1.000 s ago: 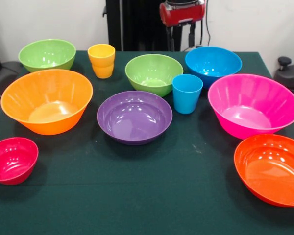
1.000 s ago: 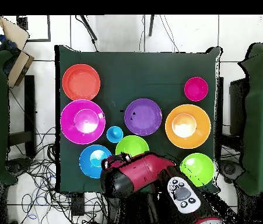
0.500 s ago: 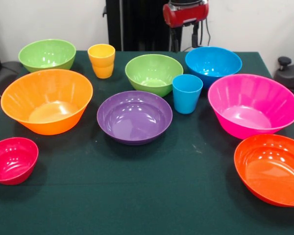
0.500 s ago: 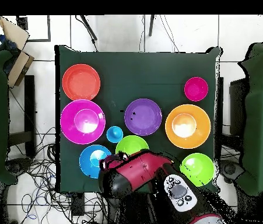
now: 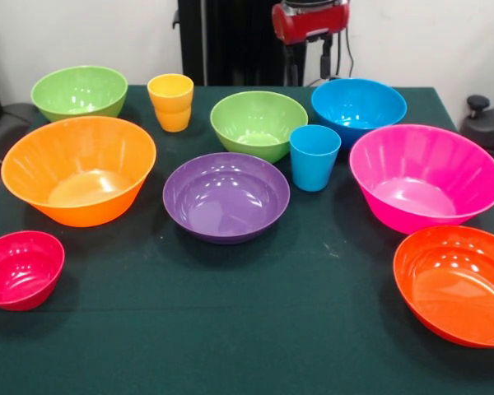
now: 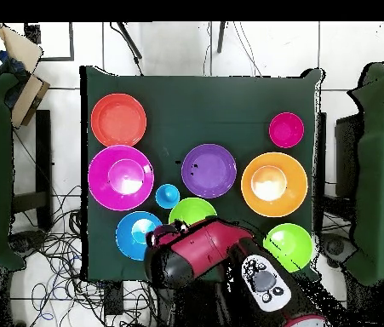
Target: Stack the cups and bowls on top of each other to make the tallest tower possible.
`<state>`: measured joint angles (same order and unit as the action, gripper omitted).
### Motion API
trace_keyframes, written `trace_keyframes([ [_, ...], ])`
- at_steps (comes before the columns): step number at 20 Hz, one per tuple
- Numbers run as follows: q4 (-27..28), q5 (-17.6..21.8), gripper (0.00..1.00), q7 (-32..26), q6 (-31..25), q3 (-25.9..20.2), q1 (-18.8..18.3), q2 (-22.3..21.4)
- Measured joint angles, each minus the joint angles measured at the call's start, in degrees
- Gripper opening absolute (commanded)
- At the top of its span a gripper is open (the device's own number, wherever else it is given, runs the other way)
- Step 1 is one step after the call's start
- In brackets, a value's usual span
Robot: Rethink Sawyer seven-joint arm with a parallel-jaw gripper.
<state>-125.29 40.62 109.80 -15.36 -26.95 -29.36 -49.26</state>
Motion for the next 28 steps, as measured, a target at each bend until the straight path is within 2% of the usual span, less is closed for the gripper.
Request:
trace_keyframes([
  [6, 0.0, 0.0, 1.0, 0.0, -2.3, -0.6, -0.8, -1.1],
  [16, 0.3, 1.9, 1.0, 0.0, -2.6, -0.8, -0.8, -1.4],
  [23, 2.6, 8.1, 1.0, 0.0, -2.6, 1.1, 1.8, 0.5],
  [28, 4.9, 12.5, 1.0, 0.0, -2.6, 4.5, 5.7, 1.8],
])
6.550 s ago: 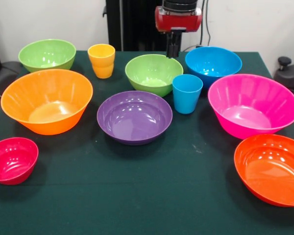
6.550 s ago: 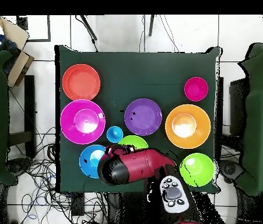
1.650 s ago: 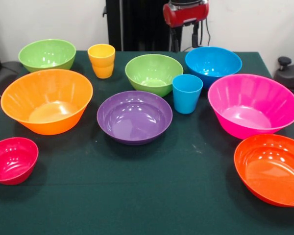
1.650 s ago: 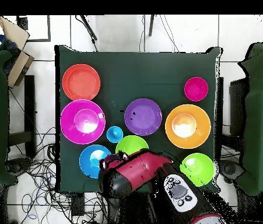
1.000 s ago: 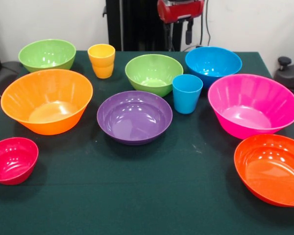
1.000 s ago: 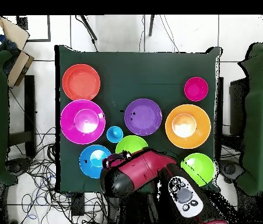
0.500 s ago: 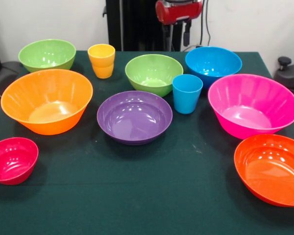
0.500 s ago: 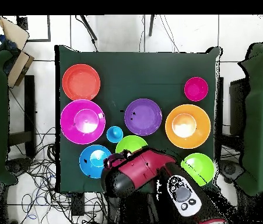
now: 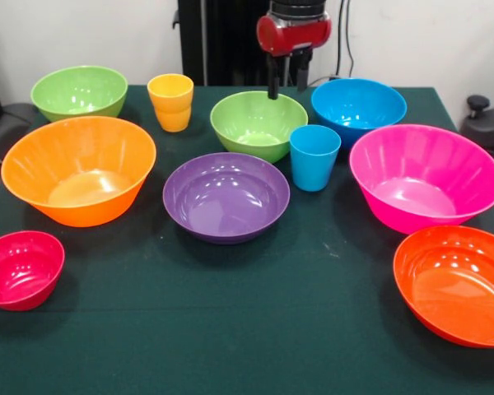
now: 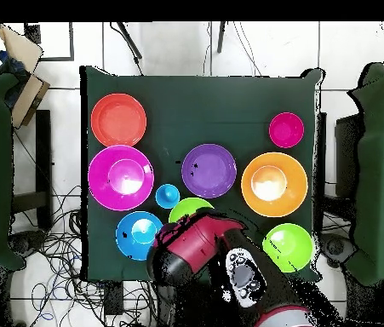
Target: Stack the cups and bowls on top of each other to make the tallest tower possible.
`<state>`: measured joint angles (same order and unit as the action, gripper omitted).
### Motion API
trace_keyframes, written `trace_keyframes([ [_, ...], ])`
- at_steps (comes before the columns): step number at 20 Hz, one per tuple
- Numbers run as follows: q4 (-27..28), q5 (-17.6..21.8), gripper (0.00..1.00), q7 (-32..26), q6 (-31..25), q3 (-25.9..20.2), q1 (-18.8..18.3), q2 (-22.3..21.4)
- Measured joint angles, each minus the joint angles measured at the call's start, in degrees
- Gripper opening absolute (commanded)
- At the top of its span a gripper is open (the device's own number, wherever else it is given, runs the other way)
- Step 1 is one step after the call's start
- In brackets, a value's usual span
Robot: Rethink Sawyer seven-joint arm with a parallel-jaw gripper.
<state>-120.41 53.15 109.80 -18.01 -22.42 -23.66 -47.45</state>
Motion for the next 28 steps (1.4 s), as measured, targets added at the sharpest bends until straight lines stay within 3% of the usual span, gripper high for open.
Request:
trace_keyframes([
  [8, 3.5, 3.5, 1.0, 0.0, 1.1, 6.4, 5.8, 2.4],
  [18, 7.7, 3.8, 1.0, 0.0, 5.3, 14.4, 10.3, 8.4],
  [23, 8.5, 3.8, 1.0, 0.0, 7.0, 15.0, 9.8, 10.7],
  [28, 7.7, 2.8, 1.0, 0.0, 7.1, 12.5, 3.9, 11.5],
])
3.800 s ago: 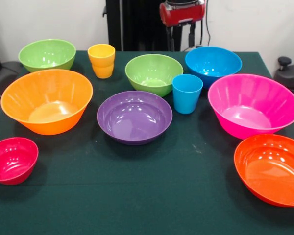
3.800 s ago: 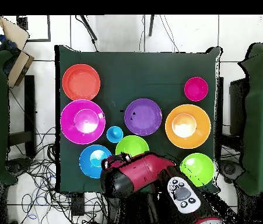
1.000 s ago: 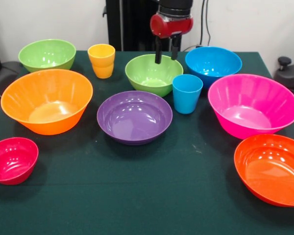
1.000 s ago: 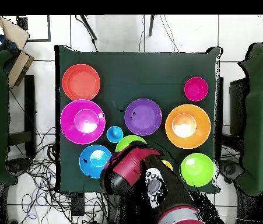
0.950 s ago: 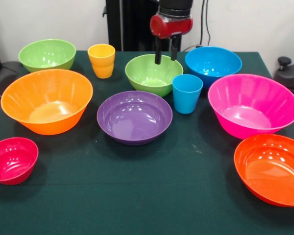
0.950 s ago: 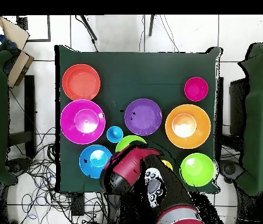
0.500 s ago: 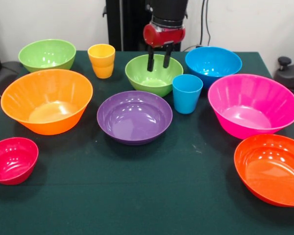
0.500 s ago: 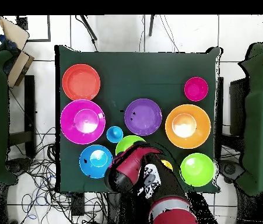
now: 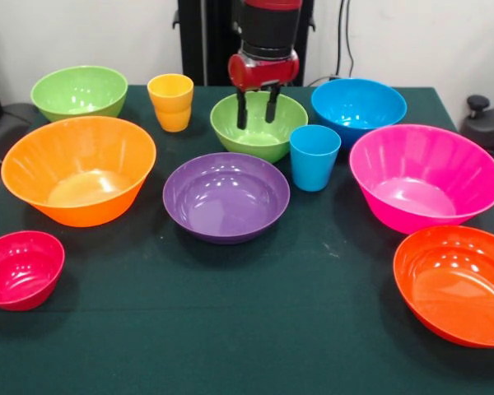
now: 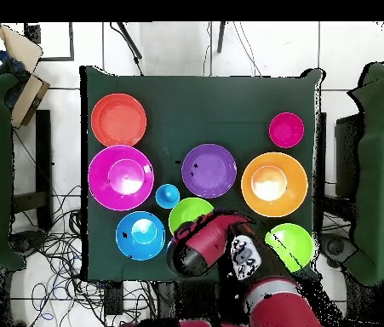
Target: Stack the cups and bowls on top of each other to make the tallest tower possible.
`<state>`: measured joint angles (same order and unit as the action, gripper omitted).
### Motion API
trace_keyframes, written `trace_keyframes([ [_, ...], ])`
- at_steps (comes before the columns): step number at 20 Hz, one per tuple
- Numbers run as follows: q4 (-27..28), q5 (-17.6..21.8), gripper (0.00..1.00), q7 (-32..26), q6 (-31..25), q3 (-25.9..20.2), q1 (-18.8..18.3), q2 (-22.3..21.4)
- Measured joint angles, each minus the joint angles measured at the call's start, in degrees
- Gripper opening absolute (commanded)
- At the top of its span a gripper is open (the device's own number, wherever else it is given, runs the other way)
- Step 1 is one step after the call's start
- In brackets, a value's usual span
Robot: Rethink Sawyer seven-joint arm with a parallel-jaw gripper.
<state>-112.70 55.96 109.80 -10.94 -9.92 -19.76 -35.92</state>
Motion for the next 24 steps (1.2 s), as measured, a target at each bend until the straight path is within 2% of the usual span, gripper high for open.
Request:
trace_keyframes([
  [9, -4.5, -1.5, 1.0, 0.0, 0.0, -5.1, -9.6, -2.5],
  [18, -8.1, -1.8, 1.0, 0.0, 0.0, -7.5, -10.5, -4.9],
  [24, -9.0, -2.6, 1.0, 0.0, 0.0, -9.1, -9.0, -4.8],
])
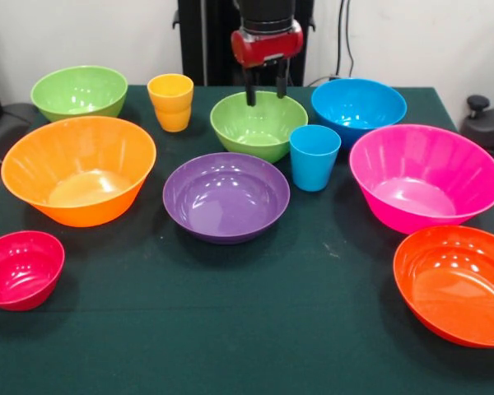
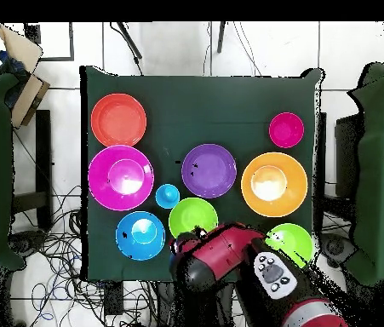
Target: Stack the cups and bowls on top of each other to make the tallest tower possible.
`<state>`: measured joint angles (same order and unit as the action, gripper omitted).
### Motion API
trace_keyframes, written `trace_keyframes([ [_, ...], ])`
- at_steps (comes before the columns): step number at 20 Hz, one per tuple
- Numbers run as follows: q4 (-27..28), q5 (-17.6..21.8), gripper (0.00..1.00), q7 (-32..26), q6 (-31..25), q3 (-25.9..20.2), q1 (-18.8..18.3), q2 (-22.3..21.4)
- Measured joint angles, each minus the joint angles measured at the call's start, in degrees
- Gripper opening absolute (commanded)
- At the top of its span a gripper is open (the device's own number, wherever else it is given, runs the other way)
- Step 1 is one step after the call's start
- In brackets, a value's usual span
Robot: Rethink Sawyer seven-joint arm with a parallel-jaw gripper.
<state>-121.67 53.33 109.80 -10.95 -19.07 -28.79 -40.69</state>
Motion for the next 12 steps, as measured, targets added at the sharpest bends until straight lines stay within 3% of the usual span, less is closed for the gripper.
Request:
trace_keyframes([
  [12, 0.1, 0.0, 1.0, 0.0, 0.5, 2.3, 12.1, 6.1],
])
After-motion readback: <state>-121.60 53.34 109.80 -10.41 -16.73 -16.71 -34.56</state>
